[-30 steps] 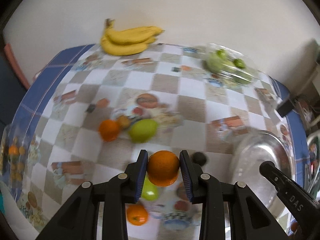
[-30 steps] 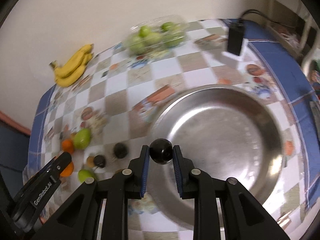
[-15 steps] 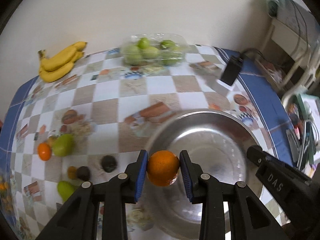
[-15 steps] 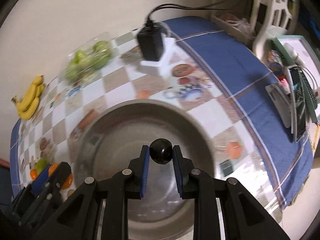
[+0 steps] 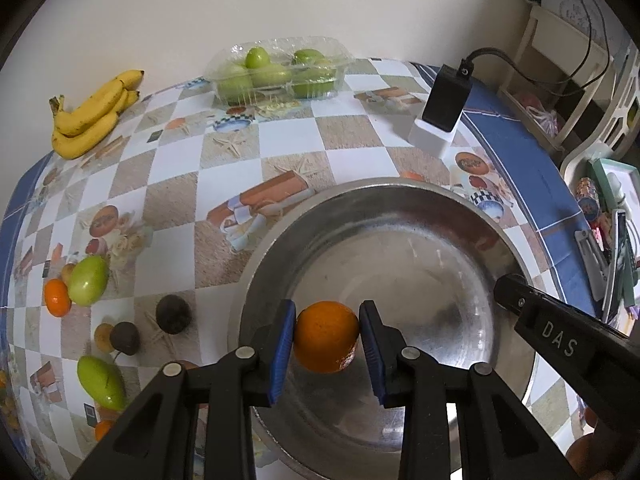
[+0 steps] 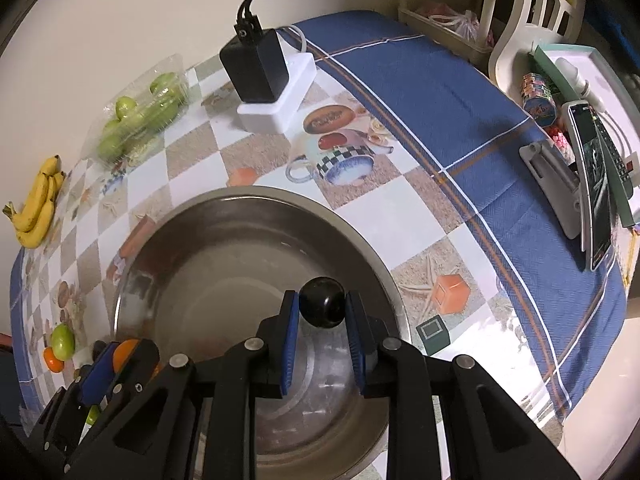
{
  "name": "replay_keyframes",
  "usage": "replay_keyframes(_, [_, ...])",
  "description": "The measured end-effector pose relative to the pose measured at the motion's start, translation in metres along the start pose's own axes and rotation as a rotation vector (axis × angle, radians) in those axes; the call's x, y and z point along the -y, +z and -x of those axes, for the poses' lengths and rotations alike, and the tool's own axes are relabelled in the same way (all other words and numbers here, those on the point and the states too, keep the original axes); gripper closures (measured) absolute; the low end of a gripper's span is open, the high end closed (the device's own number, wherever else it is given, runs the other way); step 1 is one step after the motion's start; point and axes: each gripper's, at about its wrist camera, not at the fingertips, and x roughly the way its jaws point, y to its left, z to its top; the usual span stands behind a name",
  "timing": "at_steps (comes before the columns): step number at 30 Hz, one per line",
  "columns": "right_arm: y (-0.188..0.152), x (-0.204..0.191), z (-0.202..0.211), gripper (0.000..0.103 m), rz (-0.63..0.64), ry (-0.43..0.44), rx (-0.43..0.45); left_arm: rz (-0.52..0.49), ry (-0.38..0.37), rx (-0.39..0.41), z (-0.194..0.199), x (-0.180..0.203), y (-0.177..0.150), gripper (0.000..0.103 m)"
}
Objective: Organize fruits
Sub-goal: 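Carry the plum in right tool over the steel bowl while left carries orange, then open right tool to drop the plum in the bowl while left drops orange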
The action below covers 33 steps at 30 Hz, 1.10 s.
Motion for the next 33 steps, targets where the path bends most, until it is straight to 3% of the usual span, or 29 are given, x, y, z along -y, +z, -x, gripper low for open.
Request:
replay_keyframes(16, [0.001,0.004,-0.006,0.078,0.007,-0.014,-0.014,-0.023,-0.017,-0.054,-0.015,0.008,-0.006,0.067])
replay_keyframes(22, [0.001,0.004,-0.004,0.078,0.011,-0.015,-0.012,-0.035,-0.024,-0.044,-0.010,0.011,-0.005,0.055])
replay_keyframes(24, [0.001,0.004,-0.003,0.074,0.010,-0.013,-0.008,-0.035,-0.027,-0.042,-0.008,0.011,-0.004,0.055])
replay_keyframes(26, [0.002,0.004,-0.001,0.062,0.009,-0.015,0.000,-0.035,-0.027,-0.039,-0.007,0.011,-0.004,0.054])
replay_keyframes(30, [0.002,0.003,0.002,0.062,0.011,-0.007,0.009,-0.013,-0.024,-0.033,-0.002,0.004,-0.002,0.047])
replay_keyframes(33, [0.002,0.002,0.002,0.053,0.018,-0.002,0.012,0.015,-0.014,-0.030,0.002,-0.005,-0.001,0.043])
